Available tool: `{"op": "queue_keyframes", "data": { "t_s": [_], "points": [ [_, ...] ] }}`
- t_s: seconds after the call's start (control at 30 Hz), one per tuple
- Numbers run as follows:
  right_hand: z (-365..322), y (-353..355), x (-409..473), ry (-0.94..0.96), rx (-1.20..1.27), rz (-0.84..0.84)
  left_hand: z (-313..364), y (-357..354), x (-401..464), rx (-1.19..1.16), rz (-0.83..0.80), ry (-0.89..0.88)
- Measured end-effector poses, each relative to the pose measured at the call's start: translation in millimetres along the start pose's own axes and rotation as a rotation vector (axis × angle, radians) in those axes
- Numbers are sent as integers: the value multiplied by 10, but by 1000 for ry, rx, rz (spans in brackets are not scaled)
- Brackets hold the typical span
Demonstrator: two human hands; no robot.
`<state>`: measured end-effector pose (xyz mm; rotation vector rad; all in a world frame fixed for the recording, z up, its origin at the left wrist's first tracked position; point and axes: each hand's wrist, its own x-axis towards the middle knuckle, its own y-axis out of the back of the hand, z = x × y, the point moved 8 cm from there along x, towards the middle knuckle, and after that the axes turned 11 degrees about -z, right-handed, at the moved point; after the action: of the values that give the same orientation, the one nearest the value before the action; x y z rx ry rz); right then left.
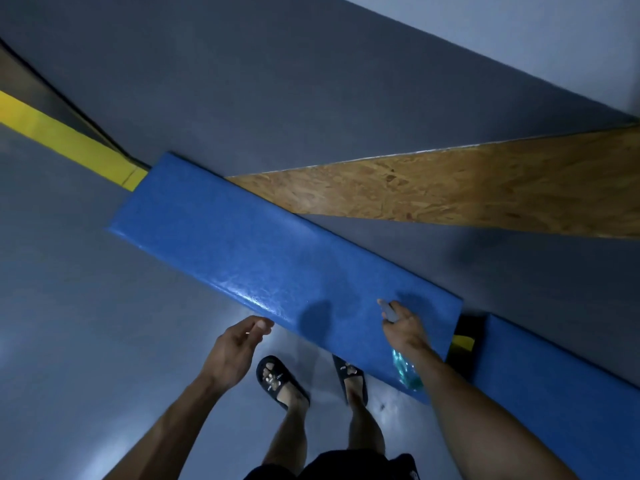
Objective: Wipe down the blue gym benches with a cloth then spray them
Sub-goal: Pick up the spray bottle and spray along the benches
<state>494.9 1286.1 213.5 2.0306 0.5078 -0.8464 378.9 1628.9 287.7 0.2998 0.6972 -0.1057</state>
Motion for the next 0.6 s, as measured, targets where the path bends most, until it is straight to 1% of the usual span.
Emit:
{"op": "queue_keyframes", "data": {
  "t_s": [0.07,0.13,0.2,0.27,0.33,0.4,0.47,0.6],
  "points": [
    [-182,-273,-77,63,18,-60,-69,104,-39,-17,9,6],
    [-369,-599,-143,118,-23,-154,-168,212,-84,-35,23,20],
    [-512,-925,-201,142,-134,-226,-279,313,-135,-46,37,25],
    [-615,-1188,-243,158,-238,-247,-388,410,-184,-60,48,25],
    [-716,-1348,-278,168,-289,-242,-473,495,-233,-72,59,29],
    [-794,-1367,-284,139,-288,-208,-539,564,-282,-87,71,37],
    [-843,-1256,-257,92,-230,-145,-589,617,-332,-101,85,44],
    [-895,-846,-125,55,-25,-56,-628,692,-385,-91,105,51]
  ]
}}
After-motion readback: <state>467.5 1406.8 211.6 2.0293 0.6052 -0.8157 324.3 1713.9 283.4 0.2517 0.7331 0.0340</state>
